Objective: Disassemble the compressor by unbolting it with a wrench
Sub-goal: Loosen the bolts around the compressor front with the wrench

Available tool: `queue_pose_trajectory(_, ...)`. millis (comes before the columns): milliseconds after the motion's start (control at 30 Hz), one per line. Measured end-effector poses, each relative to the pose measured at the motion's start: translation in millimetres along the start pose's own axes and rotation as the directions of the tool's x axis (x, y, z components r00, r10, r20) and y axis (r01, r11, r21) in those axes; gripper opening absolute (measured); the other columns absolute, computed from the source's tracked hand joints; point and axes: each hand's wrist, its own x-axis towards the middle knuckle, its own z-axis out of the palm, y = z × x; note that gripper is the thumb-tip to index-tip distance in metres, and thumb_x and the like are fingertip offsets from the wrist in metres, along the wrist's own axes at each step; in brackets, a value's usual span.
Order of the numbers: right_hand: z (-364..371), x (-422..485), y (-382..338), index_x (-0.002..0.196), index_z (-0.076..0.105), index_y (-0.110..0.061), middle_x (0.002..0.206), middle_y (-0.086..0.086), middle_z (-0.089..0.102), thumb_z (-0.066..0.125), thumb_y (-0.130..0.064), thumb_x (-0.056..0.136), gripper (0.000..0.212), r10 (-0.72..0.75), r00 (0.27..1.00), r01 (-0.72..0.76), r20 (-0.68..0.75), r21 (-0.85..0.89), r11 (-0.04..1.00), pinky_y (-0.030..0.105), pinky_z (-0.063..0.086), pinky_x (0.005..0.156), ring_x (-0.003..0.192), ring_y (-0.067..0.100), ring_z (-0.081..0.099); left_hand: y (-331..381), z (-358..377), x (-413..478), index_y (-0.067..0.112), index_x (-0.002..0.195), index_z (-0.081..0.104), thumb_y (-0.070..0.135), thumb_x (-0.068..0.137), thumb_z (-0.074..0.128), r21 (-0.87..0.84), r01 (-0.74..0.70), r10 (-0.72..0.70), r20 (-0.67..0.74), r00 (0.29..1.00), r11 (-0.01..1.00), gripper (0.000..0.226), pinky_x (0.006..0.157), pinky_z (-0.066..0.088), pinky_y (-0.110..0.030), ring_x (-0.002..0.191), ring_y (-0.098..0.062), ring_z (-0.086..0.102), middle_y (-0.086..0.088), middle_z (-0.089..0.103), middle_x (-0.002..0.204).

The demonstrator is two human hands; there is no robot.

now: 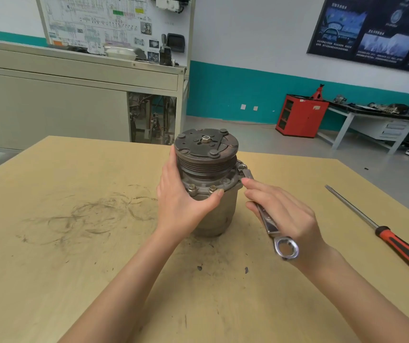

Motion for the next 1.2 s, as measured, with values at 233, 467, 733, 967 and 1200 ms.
queue_pose_trajectory(233,7,-7,9,0.089,0.07,0.009,0.107,0.017,0.069,0.056,-0.01,0.093,0.023,0.042,0.996,-0.033,-0.081,0.104,0.994,0.024,0.051,0.088,0.095,0.02,0.068,0,1,1,0.028,0.154,0.012,0.069,0.057,0.064,0.009,0.005,-0.005,-0.007,1.0,1.0,0.117,0.115,0.028,-0.052,0.139,-0.008,0.029,0.008,0.032,0.15)
queue_pose_trajectory(467,23,-5,13,0.094,0.058,-0.01,0.096,0.005,0.069,0.043,-0.011,0.097,0.015,0.473,0.872,-0.271,-0.128,0.679,0.683,0.038,0.055,0.074,0.085,0.024,0.068,0,1,1,0.027,0.154,0.013,0.067,0.057,0.065,0.003,0.006,-0.006,-0.008,1.0,1.0,0.117,0.114,0.029,-0.053,0.139,-0.01,0.03,0.007,0.032,0.15)
queue_pose_trajectory(733,28,23,62,0.089,0.035,-0.012,0.063,0.01,0.067,0.024,0.003,0.088,0.018,0.796,0.576,-0.292,0.186,0.956,-0.012,0.024,0.042,0.054,0.053,0.022,0.053,2,-1,1,0.03,0.154,0.01,0.066,0.056,0.064,0.0,0.021,-0.021,0.011,1.0,1.0,0.117,0.115,0.028,-0.052,0.139,-0.009,0.029,0.009,0.031,0.15)
queue_pose_trajectory(967,68,72,115,0.09,0.043,-0.011,0.052,0.006,0.056,0.033,-0.005,0.08,0.015,0.495,0.487,-0.571,0.719,0.691,-0.442,0.018,0.036,0.038,0.038,0.015,0.042,1,-1,2,0.029,0.154,0.013,0.065,0.056,0.066,-0.009,0.02,-0.02,0.016,1.0,1.0,0.118,0.115,0.029,-0.05,0.14,-0.009,0.029,0.011,0.031,0.149)
queue_pose_trajectory(1200,77,99,122,0.094,0.043,-0.008,0.054,0.008,0.057,0.033,-0.008,0.076,0.021,0.24,0.524,-0.702,0.817,0.574,-0.421,0.016,0.034,0.032,0.031,0.013,0.044,1,-2,1,0.03,0.153,0.013,0.065,0.056,0.067,-0.011,0.018,-0.018,0.027,0.999,1.0,0.117,0.115,0.03,-0.049,0.14,-0.008,0.029,0.014,0.031,0.148)
